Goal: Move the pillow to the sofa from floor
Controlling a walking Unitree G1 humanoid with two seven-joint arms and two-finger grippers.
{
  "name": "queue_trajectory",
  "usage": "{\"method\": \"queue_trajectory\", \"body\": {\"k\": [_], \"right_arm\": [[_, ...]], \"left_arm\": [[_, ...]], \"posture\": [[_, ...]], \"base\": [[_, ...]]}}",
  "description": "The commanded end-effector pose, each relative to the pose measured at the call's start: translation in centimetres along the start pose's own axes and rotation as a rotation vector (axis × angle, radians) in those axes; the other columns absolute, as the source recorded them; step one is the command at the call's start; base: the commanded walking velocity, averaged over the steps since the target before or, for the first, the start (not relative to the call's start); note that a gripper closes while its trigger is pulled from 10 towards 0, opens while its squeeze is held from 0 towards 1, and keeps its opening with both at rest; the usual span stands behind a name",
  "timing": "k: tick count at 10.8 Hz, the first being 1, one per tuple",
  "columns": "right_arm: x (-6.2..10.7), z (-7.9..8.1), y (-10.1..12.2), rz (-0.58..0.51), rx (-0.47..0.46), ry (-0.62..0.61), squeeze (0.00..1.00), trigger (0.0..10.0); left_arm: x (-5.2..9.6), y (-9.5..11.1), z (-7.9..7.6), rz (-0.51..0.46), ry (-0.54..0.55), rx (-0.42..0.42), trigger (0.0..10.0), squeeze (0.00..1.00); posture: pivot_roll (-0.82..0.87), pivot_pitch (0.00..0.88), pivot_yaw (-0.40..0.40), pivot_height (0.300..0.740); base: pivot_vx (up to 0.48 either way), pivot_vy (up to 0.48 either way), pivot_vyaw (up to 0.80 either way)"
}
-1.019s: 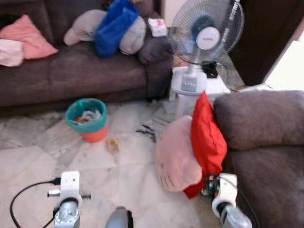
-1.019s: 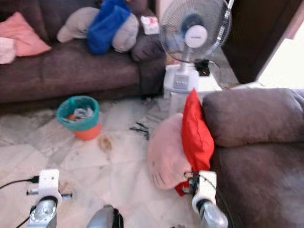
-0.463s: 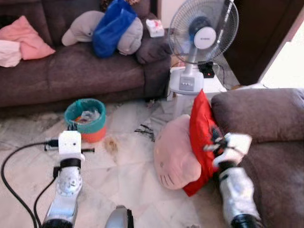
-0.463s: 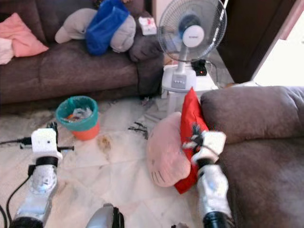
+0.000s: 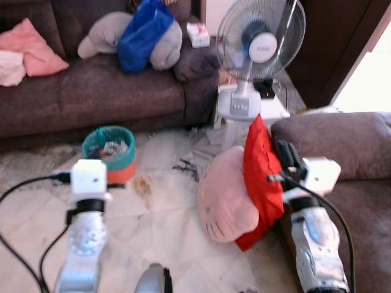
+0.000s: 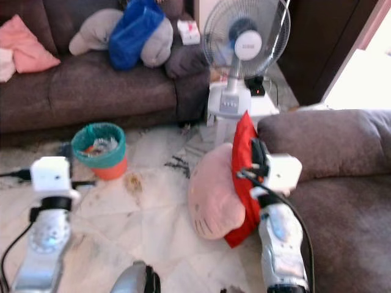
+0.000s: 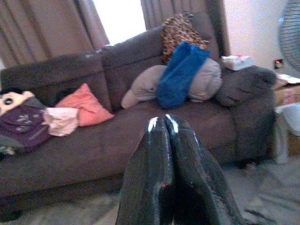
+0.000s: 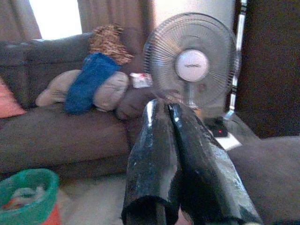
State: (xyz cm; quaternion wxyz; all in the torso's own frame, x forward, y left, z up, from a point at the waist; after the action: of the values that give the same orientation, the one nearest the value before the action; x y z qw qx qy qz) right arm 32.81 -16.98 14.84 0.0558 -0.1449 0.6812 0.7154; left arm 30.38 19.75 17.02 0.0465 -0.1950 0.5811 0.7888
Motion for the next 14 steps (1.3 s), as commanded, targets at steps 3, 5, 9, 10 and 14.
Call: {"method": "queue_trajectory", "body": {"k": [3, 5, 9, 10, 14], "right_arm": [[0.5, 0.5, -0.3, 0.066, 0.005, 0.013, 0.0, 10.0], [0.7, 0.8, -0.1, 0.069, -0.008, 0.012, 0.0, 10.0], [0.8, 0.4, -0.1, 0.09, 0.001, 0.002, 0.0, 10.0], [0.9, 0.3, -0.3, 0.099, -0.002, -0.003, 0.0, 10.0], [0.6, 0.5, -0.4, 0.115, 0.001, 0.007, 0.0, 10.0]], "left_arm": [[0.8, 0.1, -0.5, 0.039, -0.053, -0.033, 10.0, 0.0], [0.7, 0.3, -0.6, 0.05, -0.064, -0.036, 10.0, 0.0], [0.6, -0.1, -0.8, 0.078, -0.078, -0.032, 10.0, 0.0], [0.6, -0.2, -0.9, 0.084, -0.082, -0.034, 10.0, 0.0], [0.7, -0.5, -0.8, 0.106, -0.082, -0.037, 10.0, 0.0]], "posture": [[0.04, 0.076, -0.006, 0.663], [0.04, 0.066, -0.006, 0.663], [0.04, 0.083, -0.008, 0.663], [0.04, 0.086, -0.009, 0.663], [0.04, 0.104, -0.015, 0.663]], "base": [[0.0, 0.0, 0.0], [0.0, 0.0, 0.0], [0.0, 0.0, 0.0], [0.0, 0.0, 0.0], [0.0, 0.0, 0.0]]}}
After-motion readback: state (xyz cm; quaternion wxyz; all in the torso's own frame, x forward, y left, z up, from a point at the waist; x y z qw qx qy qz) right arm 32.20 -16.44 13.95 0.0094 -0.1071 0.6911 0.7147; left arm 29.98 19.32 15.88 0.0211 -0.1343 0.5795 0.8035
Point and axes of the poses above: a point about 5 cm out from each wrist's last joint towards the gripper, its own x axis pointing back from the gripper into the wrist, its own y axis along the axis of the wrist's last joint, z = x × y, the point moved 4 cm from there along -x, pointing out of the wrist towards the gripper, and after that the axes turned 2 degrees about -x, right-handed, at the moved point
